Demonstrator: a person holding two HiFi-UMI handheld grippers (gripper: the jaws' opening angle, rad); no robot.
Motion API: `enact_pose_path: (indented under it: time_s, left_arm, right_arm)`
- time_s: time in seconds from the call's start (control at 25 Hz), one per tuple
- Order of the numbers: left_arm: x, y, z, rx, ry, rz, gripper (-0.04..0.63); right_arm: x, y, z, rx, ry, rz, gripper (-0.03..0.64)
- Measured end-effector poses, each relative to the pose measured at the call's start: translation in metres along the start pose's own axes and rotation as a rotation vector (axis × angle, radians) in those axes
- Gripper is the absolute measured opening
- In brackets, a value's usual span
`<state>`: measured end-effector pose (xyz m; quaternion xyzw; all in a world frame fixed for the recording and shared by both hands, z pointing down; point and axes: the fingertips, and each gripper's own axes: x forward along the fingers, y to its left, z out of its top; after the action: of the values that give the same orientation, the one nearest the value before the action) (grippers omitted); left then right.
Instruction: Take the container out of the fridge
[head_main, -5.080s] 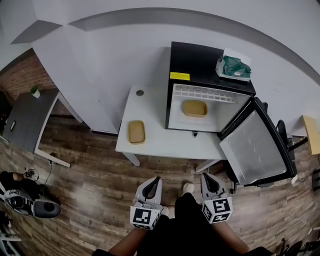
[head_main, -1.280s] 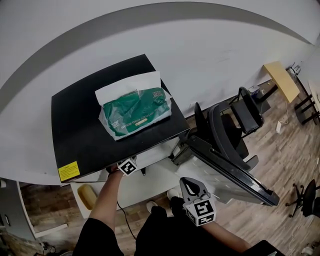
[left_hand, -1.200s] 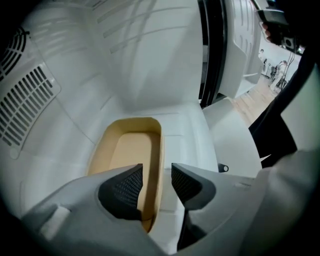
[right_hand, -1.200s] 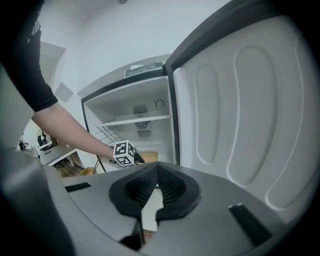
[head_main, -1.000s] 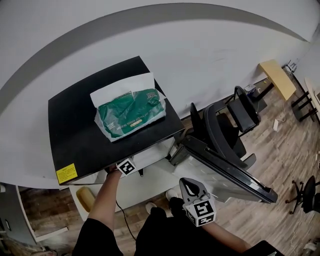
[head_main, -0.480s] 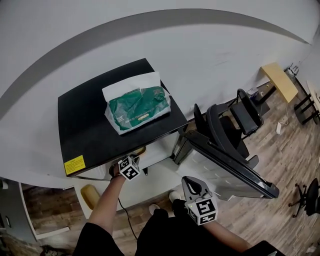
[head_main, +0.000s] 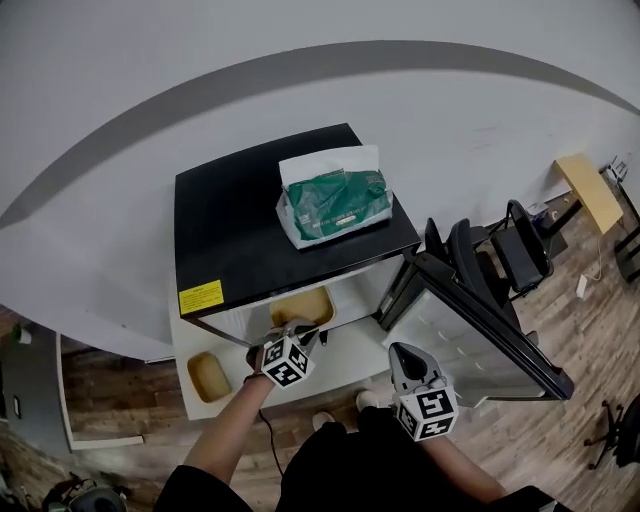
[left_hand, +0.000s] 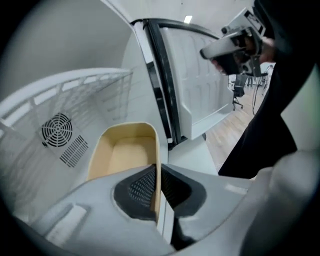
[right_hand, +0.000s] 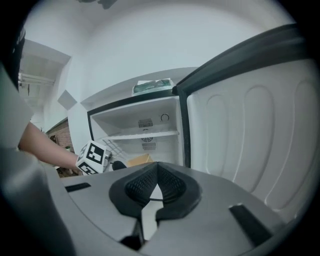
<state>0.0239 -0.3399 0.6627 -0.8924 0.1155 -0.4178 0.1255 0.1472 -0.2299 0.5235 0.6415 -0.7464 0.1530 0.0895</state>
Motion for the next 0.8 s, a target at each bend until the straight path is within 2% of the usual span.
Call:
enact_pose_path:
  time_s: [0.2, 0.36, 0.44, 0.52, 0.6, 0.8]
  left_arm:
    - [-0.057, -0.023, 0.038, -0.064, -0.169, 0.029, 0.021]
    - [-0.100, -0.039, 0.062, -0.110, -0.266, 0.061, 0.021]
    - [-0.121, -0.045, 0.071, -0.167, -0.331, 0.076, 0.021]
    - [-0.143, -0.048, 0.079, -0.259, -0.414, 0.098, 0.021]
    - [-0.166, -0.049, 0.084, -0.335, -0.478, 0.147, 0.020]
    - [-0.222, -0.041, 0.081, -0.443, -0.545, 0.337, 0.020]
  right_arm:
    - [0.003, 0.004, 0.007, -0.004, -0.010, 0.010, 0.000]
    - [0.005, 0.013, 0.011, -0.016, -0.014, 0.036, 0.000]
    - [0.006, 0.020, 0.017, -0.021, -0.020, 0.056, 0.000]
    - [0.004, 0.027, 0.026, -0.020, -0.035, 0.078, 0.000]
    - [0.002, 0.034, 0.038, -0.019, -0.055, 0.099, 0.000]
    - [0.003, 0.051, 0.062, -0.042, -0.079, 0.142, 0.000]
